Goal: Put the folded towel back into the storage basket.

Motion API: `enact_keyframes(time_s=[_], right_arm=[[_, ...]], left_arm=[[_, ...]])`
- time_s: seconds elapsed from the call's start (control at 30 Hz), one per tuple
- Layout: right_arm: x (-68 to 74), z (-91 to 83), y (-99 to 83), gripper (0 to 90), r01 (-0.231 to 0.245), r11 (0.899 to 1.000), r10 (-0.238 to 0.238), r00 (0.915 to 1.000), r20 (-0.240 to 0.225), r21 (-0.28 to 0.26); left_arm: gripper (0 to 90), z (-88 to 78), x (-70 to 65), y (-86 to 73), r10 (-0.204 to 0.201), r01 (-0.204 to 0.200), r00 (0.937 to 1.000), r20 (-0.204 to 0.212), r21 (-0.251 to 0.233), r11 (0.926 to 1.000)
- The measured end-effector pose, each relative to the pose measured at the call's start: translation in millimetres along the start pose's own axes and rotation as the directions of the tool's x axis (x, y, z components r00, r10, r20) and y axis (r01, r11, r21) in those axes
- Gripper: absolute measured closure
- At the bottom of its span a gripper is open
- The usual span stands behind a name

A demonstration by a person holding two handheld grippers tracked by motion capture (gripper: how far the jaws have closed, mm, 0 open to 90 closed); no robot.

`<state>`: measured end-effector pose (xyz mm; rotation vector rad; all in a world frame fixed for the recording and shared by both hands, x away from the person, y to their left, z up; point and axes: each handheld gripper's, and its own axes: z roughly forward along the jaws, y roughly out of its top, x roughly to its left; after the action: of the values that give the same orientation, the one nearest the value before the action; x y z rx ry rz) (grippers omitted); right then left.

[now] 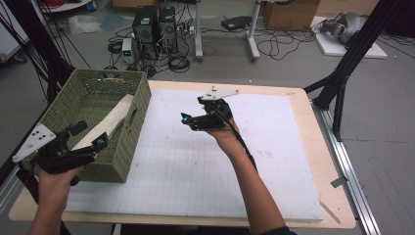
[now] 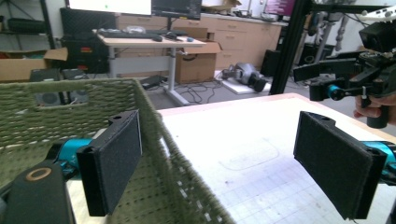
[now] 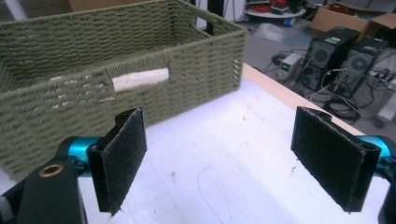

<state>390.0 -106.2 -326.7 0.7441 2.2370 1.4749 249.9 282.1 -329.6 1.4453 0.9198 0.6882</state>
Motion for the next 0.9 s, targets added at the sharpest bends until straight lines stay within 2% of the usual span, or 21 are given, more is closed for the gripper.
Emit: enact_keyframes(time_s=[0.1,0.23,0.37,0.6,0.9], right_arm=[[-3.6,-16.3,-9.4,17.1,-0.004,1.000,0.004,0.9996,0.028,-0.002],[-6.4,-33.8,-19.5,17.2,0.002,1.000,-0.002,0.9980,0.064,0.003],[-7.8,-52.3,-30.6,17.1,-0.003,1.000,0.003,0.9950,0.100,0.001],[-9.8,-84.3,-50.1,17.1,-0.007,1.000,0.009,0.9864,0.164,-0.012],[-13.3,-119.3,-76.9,17.1,-0.042,0.999,0.044,0.9688,0.244,-0.013]], left_arm=[[15.5,5.4,-3.6,0.8,-0.018,0.018,0.9990,0.040,-0.010,0.9998],[15.5,12.8,-10.1,2.4,-0.018,0.020,0.9967,0.080,-0.016,0.9997],[15.9,21.4,-17.9,3.3,-0.022,0.024,0.9909,0.132,-0.011,0.9997],[16.0,38.1,-34.2,0.0,-0.001,-0.001,0.9816,0.191,0.012,0.9999],[16.0,58.0,-53.6,-8.5,0.025,-0.040,0.9657,0.258,0.052,0.9979]])
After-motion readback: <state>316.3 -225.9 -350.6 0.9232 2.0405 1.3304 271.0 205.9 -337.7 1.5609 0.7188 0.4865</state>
